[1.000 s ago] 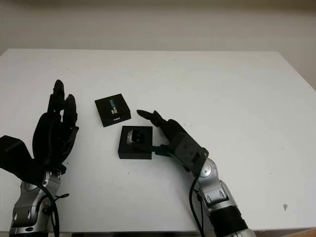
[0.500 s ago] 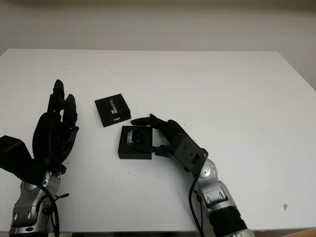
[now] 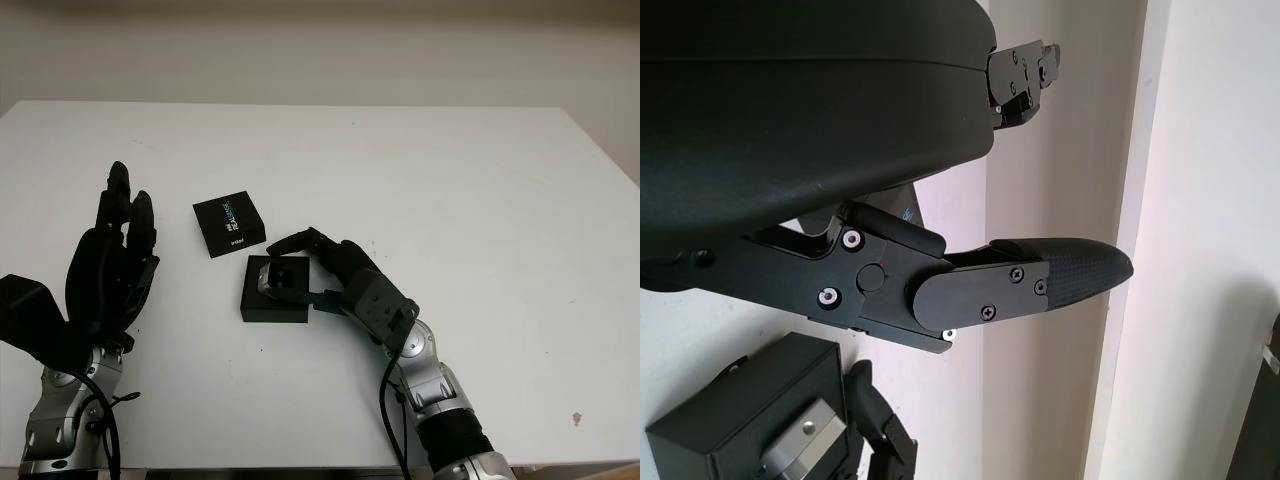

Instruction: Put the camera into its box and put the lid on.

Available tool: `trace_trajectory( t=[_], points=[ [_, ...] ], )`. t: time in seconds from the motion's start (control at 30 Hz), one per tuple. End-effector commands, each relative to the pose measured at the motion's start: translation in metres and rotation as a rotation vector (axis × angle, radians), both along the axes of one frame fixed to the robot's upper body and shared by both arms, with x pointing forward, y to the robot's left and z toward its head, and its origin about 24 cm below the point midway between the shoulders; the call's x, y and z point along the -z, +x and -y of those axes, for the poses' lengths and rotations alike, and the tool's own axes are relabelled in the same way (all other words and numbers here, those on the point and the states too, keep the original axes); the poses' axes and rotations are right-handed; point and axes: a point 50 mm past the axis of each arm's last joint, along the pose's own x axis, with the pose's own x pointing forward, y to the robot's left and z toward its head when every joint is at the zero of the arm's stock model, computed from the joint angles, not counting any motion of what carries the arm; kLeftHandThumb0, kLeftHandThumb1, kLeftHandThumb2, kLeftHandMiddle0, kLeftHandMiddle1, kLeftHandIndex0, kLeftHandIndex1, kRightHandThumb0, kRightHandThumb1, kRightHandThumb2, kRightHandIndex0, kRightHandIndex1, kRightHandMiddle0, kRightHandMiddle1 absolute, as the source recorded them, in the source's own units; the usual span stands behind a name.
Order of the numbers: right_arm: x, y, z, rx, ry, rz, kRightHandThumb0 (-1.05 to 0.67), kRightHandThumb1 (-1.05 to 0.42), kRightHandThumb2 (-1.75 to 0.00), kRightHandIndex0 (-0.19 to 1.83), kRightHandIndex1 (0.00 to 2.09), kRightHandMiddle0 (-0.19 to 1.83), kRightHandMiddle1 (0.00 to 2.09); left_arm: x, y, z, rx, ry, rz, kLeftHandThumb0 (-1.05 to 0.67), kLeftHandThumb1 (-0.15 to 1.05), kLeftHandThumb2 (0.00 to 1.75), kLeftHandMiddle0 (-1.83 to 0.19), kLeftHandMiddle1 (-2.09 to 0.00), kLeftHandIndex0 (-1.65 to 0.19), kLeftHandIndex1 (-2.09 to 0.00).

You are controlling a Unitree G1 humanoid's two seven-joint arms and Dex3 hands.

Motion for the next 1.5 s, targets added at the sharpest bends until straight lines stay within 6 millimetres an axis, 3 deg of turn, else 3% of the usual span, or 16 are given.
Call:
trace_trajectory(
  t=[0.0, 0.9, 1.27, 1.47],
  points=[
    [0.0107, -0.0025, 0.0053, 0.019, -0.019, -0.042, -0.35, -0.91, -0.05, 0.29, 0.09, 0.34, 1.60, -0.0034, -0.0012, 0.0021, 0.006, 0.005, 0.015, -0.70, 1.05, 0.51, 0.19, 0.00, 0.19, 0.00],
    [0.0117, -0.0019, 0.0052, -0.023, -0.022, -0.027, -0.34, -0.88, -0.05, 0.31, 0.08, 0.36, 1.67, -0.0036, 0.0024, 0.0020, 0.009, 0.006, 0.014, -0.70, 1.05, 0.52, 0.19, 0.00, 0.19, 0.00],
    [0.0132, -0.0013, 0.0055, -0.027, -0.030, -0.043, -0.30, -0.87, -0.05, 0.38, 0.10, 0.28, 2.07, -0.0037, 0.0024, 0.0023, 0.012, 0.003, 0.016, -0.70, 1.05, 0.52, 0.19, 0.00, 0.19, 0.00],
    [0.0123, -0.0015, 0.0058, -0.025, -0.067, -0.008, -0.31, -0.88, -0.06, 0.47, 0.16, 0.56, 2.09, -0.0040, 0.0025, 0.0030, 0.005, -0.001, 0.016, -0.70, 1.05, 0.52, 0.19, 0.00, 0.19, 0.00]
  ],
)
